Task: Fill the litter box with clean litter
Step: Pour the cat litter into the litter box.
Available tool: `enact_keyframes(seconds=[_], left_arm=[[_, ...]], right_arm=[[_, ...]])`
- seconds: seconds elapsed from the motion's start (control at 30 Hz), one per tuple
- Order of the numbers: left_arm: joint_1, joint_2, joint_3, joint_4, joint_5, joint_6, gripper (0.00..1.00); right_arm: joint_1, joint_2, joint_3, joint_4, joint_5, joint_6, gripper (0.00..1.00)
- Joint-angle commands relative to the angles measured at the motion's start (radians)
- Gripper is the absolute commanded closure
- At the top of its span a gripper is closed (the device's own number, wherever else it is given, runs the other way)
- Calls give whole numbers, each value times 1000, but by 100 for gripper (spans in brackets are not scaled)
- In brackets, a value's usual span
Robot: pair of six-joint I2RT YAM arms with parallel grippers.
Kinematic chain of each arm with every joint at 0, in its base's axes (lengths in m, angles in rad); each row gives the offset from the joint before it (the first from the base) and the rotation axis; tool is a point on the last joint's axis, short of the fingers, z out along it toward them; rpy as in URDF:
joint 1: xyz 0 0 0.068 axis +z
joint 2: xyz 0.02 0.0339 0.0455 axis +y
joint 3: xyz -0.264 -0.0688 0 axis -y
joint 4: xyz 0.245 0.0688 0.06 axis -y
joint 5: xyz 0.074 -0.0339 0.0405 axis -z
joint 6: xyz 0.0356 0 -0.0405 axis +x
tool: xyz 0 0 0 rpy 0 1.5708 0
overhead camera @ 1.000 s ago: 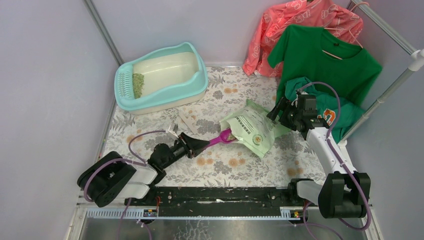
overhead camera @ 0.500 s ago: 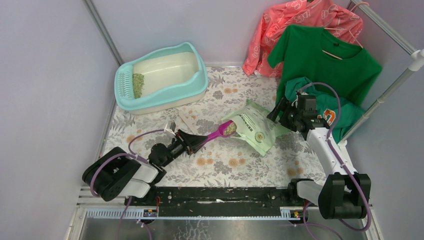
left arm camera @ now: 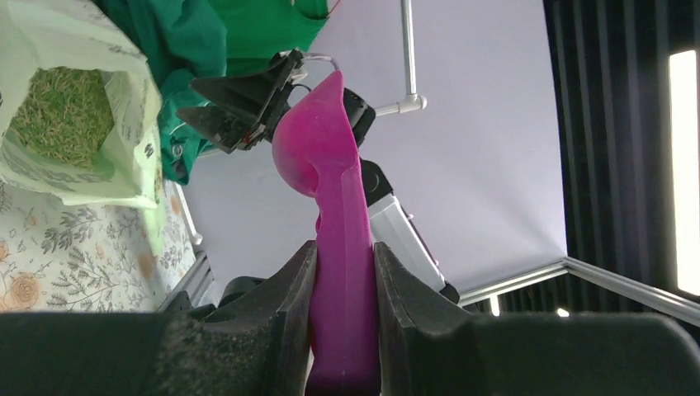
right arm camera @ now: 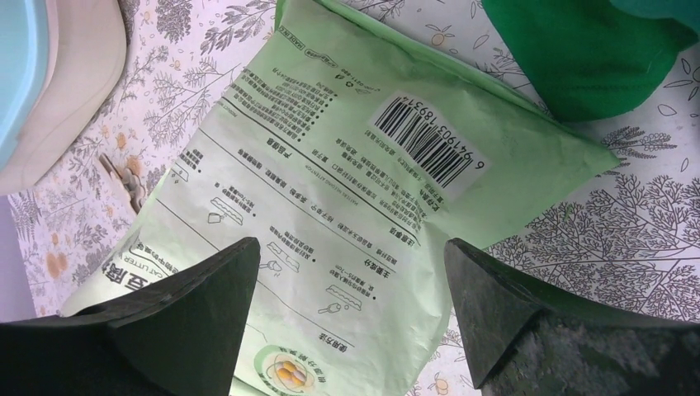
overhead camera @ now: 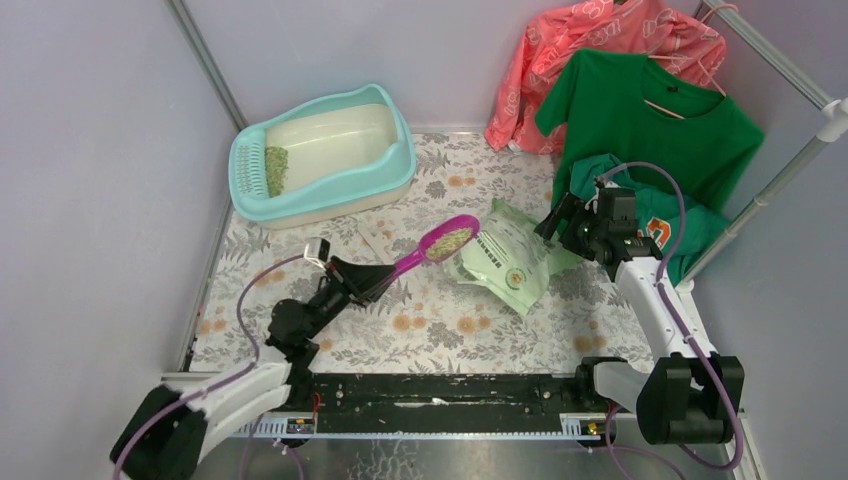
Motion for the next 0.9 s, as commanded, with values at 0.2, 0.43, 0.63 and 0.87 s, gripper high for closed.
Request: enact_keyframes(seconds=[0.2, 0.43, 0.63, 0.87], left_arm=[[211, -230, 62, -508, 118, 42, 99], [451, 113, 360, -433, 226, 96, 99], [549, 278, 579, -392, 260, 113, 99], [624, 384, 843, -702, 163, 366, 99]], right_arm=[[-5, -39, 27, 4, -51, 12, 10], [-5, -64, 10, -3, -69, 18, 10], [-4, -86, -13, -2, -77, 11, 9], [-5, -85, -20, 7, -113, 13, 9]])
